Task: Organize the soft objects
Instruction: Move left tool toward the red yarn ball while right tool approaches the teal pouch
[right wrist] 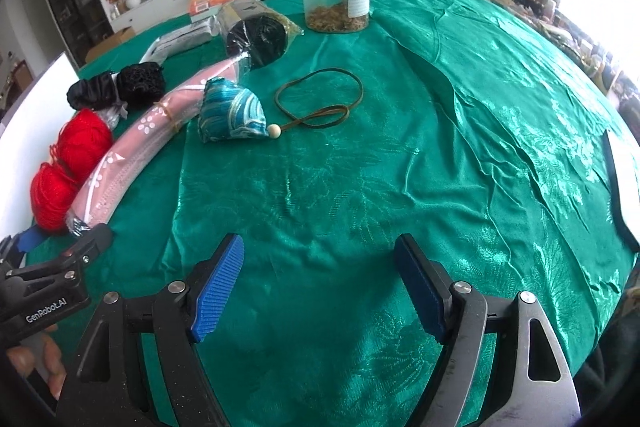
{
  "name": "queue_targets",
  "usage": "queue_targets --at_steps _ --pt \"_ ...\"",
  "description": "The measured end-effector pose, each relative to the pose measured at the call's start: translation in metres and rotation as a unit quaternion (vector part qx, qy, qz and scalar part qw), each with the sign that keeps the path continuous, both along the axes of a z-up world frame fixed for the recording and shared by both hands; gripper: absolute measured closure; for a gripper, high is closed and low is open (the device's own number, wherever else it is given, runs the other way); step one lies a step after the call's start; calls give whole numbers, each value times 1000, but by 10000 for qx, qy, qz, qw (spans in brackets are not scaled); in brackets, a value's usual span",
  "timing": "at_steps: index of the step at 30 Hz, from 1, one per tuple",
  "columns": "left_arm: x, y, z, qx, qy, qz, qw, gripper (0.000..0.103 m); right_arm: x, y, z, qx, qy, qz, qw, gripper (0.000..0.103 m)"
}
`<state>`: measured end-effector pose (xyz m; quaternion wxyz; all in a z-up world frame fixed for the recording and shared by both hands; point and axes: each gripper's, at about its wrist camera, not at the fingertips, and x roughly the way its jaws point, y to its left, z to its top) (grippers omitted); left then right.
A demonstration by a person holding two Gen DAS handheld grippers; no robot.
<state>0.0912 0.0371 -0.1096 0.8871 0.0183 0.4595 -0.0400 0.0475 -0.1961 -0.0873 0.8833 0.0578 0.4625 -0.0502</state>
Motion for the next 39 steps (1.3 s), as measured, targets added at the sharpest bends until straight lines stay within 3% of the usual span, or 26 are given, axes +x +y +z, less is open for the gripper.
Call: queue_targets --at_steps 7,12,39 --pt "0 -1 0 0 0 0 10000 0 57 -20 -3 -227 94 -474 9986 11" --pt "-1 -1 0 1 -1 1 10000 0 99 -35 -6 -256 -88 -231 9994 7" --pt "0 0 0 4 -3 5 10000 0 98 -34 -7 -270 -150 -121 9994 6"
